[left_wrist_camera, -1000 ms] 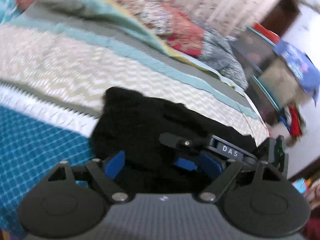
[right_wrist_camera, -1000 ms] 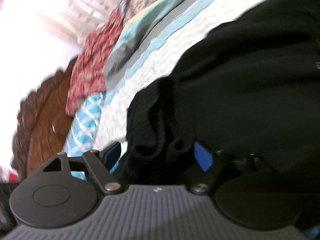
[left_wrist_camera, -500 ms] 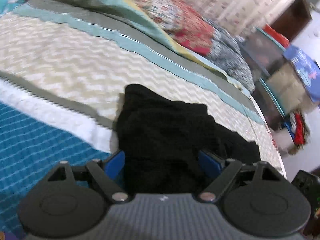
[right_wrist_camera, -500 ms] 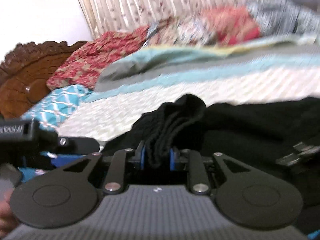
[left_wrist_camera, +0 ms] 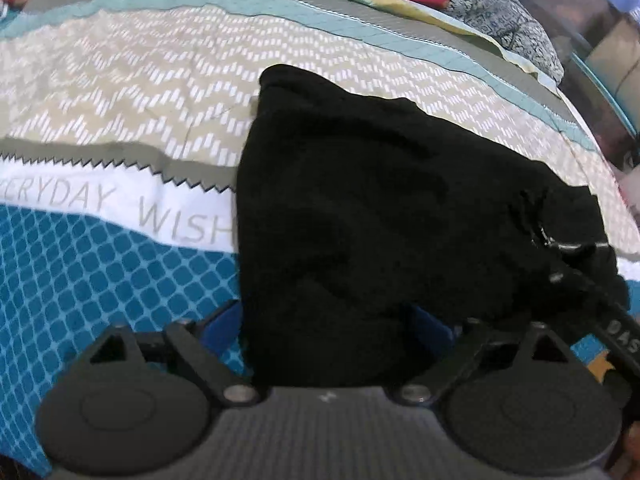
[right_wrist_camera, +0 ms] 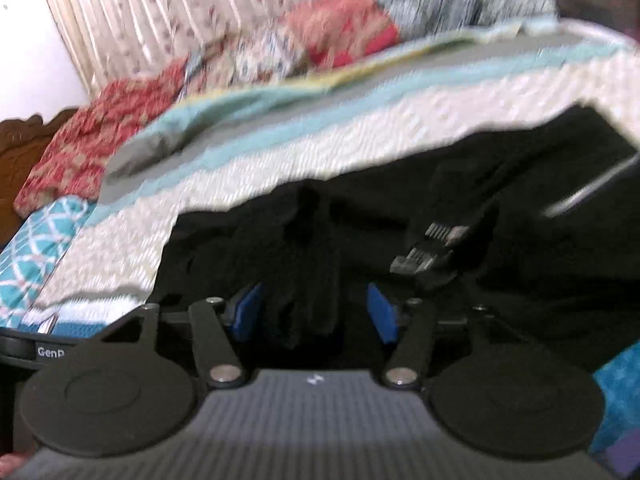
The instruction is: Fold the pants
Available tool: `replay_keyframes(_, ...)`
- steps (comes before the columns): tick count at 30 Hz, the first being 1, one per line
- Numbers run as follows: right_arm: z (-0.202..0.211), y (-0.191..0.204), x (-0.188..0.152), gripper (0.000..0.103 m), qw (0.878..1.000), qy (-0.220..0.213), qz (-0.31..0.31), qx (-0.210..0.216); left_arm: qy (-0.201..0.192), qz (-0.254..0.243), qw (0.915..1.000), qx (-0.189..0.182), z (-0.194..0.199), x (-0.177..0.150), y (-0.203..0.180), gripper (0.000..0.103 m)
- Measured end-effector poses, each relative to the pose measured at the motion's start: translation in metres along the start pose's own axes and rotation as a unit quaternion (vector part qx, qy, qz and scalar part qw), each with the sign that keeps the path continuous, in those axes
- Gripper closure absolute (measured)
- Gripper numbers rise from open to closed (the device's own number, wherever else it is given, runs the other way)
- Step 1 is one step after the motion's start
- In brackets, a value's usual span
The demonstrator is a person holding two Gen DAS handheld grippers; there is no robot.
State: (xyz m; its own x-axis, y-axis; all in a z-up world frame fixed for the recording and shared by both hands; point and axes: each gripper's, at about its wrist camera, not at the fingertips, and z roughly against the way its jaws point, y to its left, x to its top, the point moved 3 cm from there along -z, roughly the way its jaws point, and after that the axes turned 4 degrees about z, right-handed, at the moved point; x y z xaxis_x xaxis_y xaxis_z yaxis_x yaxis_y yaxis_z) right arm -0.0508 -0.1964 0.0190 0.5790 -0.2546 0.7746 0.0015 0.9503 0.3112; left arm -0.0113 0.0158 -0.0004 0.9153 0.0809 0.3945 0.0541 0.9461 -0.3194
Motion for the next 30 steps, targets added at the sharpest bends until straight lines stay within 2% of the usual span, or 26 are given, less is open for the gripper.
replay_keyframes(3,0.007,0.009,0.004,0.045,0.999,-0.029,0.020,0.007,-0.010,-0.005,0.9999,0.006,0.011,0.000,-0.002,0.015)
replay_keyframes(5,0.009,0.013,0.001,0.058,0.999,-0.037,0.035,0.016,-0.026,-0.024,0.9990,0.028,0.019,0.000,-0.010,0.018)
replay_keyframes(6,0.007,0.015,-0.001,0.060,0.998,-0.034,0.041,0.021,-0.033,-0.036,0.9979,0.042,0.022,0.001,-0.015,0.019)
replay_keyframes(8,0.001,0.015,-0.004,0.072,0.998,-0.017,0.043,0.030,-0.042,-0.060,0.9949,0.069,0.025,0.002,-0.027,0.020)
replay_keyframes(9,-0.003,0.014,-0.007,0.074,0.999,-0.007,0.041,0.031,-0.045,-0.069,0.9935,0.078,0.026,0.002,-0.032,0.020)
replay_keyframes(12,-0.019,0.002,-0.020,0.074,0.999,0.041,0.026,0.021,-0.049,-0.091,0.9891,0.104,0.021,0.003,-0.046,0.020)
replay_keyframes(14,-0.022,-0.011,-0.023,0.072,0.999,0.041,-0.008,0.032,-0.044,-0.098,0.9875,0.115,0.014,0.005,-0.053,0.020)
replay_keyframes(16,-0.022,-0.013,-0.021,0.072,0.998,0.044,-0.014,0.040,-0.040,-0.105,0.9852,0.129,0.006,0.005,-0.056,0.020)
replay_keyframes(25,-0.009,-0.019,-0.017,0.067,0.996,0.044,-0.040,0.063,-0.034,-0.114,0.9795,0.163,-0.010,0.001,-0.063,0.020)
replay_keyframes(30,0.020,-0.035,-0.010,0.066,0.997,0.009,-0.045,0.059,-0.030,-0.116,0.9778,0.172,-0.016,0.003,-0.064,0.020)
